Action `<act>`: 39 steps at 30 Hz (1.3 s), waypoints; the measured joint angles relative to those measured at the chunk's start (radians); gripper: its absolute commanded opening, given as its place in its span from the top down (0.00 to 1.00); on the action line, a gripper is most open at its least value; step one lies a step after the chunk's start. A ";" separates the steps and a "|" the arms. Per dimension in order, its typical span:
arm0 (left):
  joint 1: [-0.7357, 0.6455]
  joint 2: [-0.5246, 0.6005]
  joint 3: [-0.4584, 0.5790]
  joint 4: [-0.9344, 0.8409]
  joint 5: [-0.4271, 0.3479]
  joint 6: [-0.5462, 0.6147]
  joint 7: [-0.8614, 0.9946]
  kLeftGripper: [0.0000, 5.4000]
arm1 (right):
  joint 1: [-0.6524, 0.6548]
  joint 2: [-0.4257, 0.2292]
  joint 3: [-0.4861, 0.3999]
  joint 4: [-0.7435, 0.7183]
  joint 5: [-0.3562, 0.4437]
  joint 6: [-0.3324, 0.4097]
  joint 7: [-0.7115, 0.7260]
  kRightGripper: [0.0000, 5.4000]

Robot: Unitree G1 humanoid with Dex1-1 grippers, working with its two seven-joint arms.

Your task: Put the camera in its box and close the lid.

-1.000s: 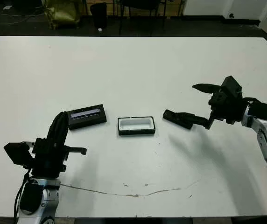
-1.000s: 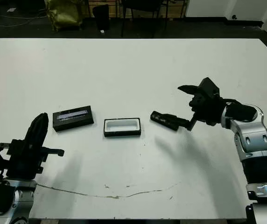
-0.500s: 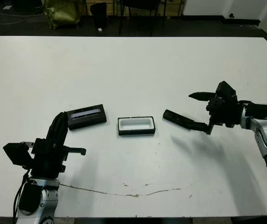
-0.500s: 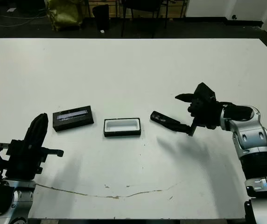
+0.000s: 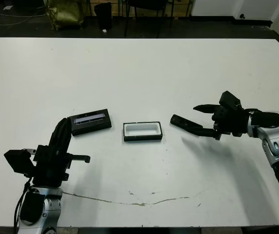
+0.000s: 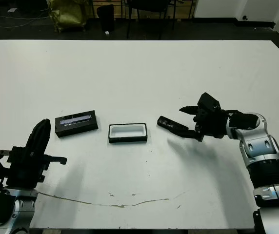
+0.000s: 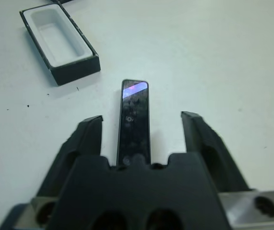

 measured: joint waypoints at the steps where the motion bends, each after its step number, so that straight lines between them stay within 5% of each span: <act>1: 0.000 0.000 0.000 -0.001 0.000 0.000 0.001 1.00 | 0.000 0.002 0.004 0.003 -0.004 0.000 0.000 0.41; 7: 0.004 0.000 -0.001 -0.007 0.008 -0.001 0.004 1.00 | 0.000 0.007 0.018 0.007 -0.035 0.002 -0.018 0.58; 11: 0.004 0.000 -0.001 -0.007 0.007 -0.001 0.003 1.00 | 0.000 0.012 0.030 0.028 -0.050 0.001 -0.019 0.60; 16: 0.008 0.000 -0.001 -0.007 0.002 -0.001 0.002 1.00 | -0.001 0.015 0.038 0.047 -0.053 -0.013 -0.021 0.79; 23: 0.010 0.000 -0.001 -0.007 0.000 -0.003 0.000 1.00 | -0.031 0.022 0.060 0.118 -0.068 -0.087 -0.033 0.89; 33: 0.010 0.000 -0.001 -0.013 0.011 -0.001 0.004 1.00 | -0.056 0.041 0.059 0.191 -0.071 -0.138 -0.041 0.90; 39: 0.011 0.000 -0.001 -0.013 0.011 -0.002 0.003 1.00 | -0.058 0.040 0.041 0.174 -0.055 -0.108 -0.012 0.90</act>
